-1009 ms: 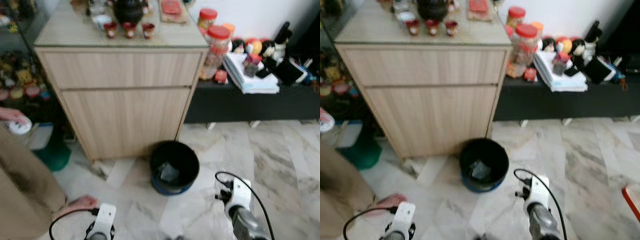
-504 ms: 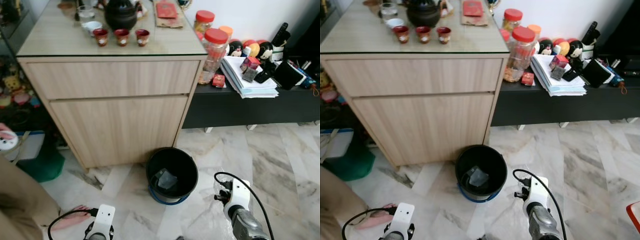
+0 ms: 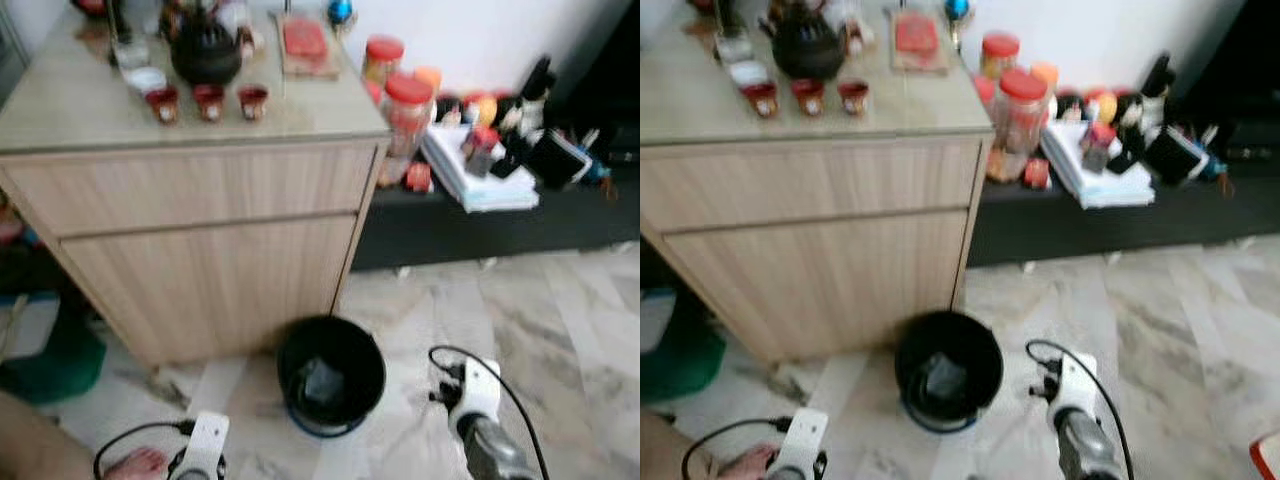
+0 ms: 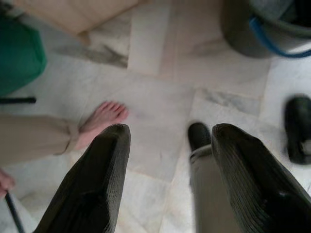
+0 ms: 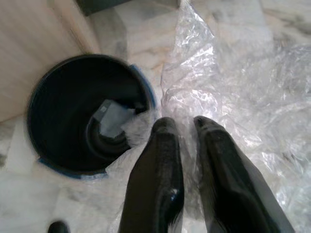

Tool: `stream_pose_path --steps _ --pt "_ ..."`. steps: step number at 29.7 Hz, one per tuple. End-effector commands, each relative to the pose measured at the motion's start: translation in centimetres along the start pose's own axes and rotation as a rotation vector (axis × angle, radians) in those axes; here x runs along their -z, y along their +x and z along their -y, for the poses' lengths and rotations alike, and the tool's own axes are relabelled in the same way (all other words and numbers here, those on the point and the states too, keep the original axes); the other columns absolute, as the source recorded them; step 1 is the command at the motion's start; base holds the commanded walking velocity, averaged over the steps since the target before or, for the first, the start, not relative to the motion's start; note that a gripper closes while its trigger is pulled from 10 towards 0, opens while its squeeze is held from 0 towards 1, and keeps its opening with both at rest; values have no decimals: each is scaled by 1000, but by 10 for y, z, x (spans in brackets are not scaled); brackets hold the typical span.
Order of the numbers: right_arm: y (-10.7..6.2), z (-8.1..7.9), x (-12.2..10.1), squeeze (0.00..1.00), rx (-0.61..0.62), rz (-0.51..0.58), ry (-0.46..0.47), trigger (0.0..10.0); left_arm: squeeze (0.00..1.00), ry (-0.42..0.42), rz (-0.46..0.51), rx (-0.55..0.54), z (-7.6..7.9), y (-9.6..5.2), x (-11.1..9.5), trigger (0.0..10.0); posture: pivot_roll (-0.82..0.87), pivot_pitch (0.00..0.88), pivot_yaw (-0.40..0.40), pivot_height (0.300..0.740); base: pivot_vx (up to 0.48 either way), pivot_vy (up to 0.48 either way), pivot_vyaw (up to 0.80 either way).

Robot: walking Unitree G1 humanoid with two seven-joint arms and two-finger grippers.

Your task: Picking trash to rubbish bin

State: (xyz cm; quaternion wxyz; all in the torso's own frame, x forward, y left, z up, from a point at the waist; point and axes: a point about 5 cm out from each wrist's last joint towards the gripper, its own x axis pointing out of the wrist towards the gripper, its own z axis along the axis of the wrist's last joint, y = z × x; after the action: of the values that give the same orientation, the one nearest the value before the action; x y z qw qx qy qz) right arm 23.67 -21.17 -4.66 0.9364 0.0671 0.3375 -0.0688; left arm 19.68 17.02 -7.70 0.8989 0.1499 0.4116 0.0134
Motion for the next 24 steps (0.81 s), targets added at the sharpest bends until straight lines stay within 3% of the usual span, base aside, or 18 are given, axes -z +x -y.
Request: stream_pose_path --steps 1,5,12,24 --pt "0 3 -4 0 14 17 3 10000 0 -6 -28 15 6 -3 9 10000 39 130 -131 740 341 0 800" --pt "0 4 -5 0 10 17 4 10000 0 -5 -28 13 6 -3 9 10000 38 129 -132 740 342 0 684" --pt "1 6 -6 0 17 20 14 10000 0 -6 -25 9 7 -3 8 10000 35 139 -138 740 334 0 0" --pt "2 2 -9 0 -11 14 5 10000 0 -37 23 -20 0 2 -9 10000 31 161 -145 740 0 0 0"
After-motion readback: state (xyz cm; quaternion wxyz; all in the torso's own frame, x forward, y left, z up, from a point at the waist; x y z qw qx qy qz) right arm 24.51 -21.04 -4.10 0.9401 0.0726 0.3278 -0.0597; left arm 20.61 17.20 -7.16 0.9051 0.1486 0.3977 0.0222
